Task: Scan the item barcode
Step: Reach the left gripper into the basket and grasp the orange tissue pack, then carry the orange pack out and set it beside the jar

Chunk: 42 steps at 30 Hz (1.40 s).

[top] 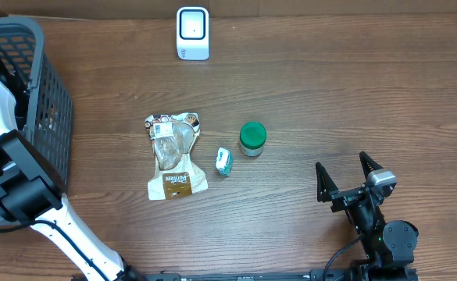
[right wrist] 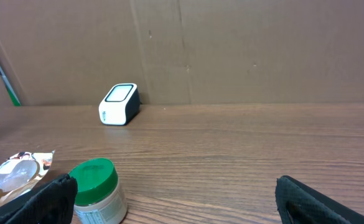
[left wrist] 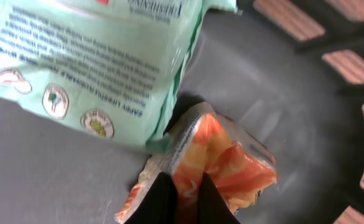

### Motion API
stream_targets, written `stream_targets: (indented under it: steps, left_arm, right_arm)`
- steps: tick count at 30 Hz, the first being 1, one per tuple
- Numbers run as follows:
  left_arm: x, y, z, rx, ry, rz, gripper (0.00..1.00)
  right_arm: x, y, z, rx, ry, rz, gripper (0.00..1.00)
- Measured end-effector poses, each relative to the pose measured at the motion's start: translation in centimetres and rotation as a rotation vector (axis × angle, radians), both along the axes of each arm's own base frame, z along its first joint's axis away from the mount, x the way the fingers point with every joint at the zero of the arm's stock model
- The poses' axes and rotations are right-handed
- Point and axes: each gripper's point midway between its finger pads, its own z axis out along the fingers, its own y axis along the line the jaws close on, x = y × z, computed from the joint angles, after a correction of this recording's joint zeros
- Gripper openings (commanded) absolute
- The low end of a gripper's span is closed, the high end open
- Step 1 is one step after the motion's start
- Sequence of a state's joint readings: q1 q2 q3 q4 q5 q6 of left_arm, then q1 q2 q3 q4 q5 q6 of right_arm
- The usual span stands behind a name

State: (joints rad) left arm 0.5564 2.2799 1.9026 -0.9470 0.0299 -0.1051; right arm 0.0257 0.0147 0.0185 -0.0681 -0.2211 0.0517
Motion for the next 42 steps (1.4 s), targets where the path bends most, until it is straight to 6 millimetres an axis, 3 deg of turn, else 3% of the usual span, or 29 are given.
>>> stream_targets:
  steps: [8, 12, 14, 18, 21, 23, 25, 28, 31, 36, 42]
  left_arm:
    - [-2.6, -1.3, 1.0, -0.066, 0.108, 0.075, 0.04]
    - [-2.4, -1.1, 4.6, -0.045, 0.061, 0.117, 0.04]
    - [-2.1, -1.0, 8.6, -0.008, -0.021, 0.130, 0.04]
    - [-2.9, -2.2, 19.8, 0.089, -0.246, 0.131, 0.04]
    - [-5.3, -5.2, 27.9, 0.146, -0.402, 0.102, 0.04]
    - [-7.0, -8.2, 31.7, 0.160, -0.478, 0.065, 0.04]
    - [-8.4, -11.6, 34.1, 0.149, -0.525, 0.014, 0.04]
    - [-9.2, -15.8, 34.4, 0.103, -0.516, -0.075, 0.04]
    - [-8.5, -19.9, 33.0, 0.042, -0.464, -0.169, 0.04]
    - [-7.0, -26.3, 29.0, -0.043, -0.365, -0.300, 0.04]
    - [-6.8, -33.9, 24.0, -0.118, -0.283, -0.427, 0.04]
  right_arm:
    - [0.0, 0.0, 0.0, 0.000, 0.000, 0.000, 1.00]
    - [0.0, 0.0, 0.0, 0.000, 0.000, 0.000, 1.00]
    - [0.0, 0.0, 0.0, 0.001, 0.000, 0.000, 1.00]
    - [0.0, 0.0, 0.0, 0.000, 0.000, 0.000, 1.00]
    - [0.0, 0.0, 0.0, 0.000, 0.000, 0.000, 1.00]
    - [0.0, 0.0, 0.0, 0.001, 0.000, 0.000, 1.00]
    - [0.0, 0.0, 0.0, 0.000, 0.000, 0.000, 1.00]
    - [0.0, 0.0, 0.0, 0.001, 0.001, 0.000, 1.00]
    - [0.0, 0.0, 0.0, 0.001, 0.000, 0.000, 1.00]
    - [0.0, 0.0, 0.0, 0.000, 0.000, 0.000, 1.00]
    - [0.0, 0.0, 0.0, 0.001, 0.001, 0.000, 1.00]
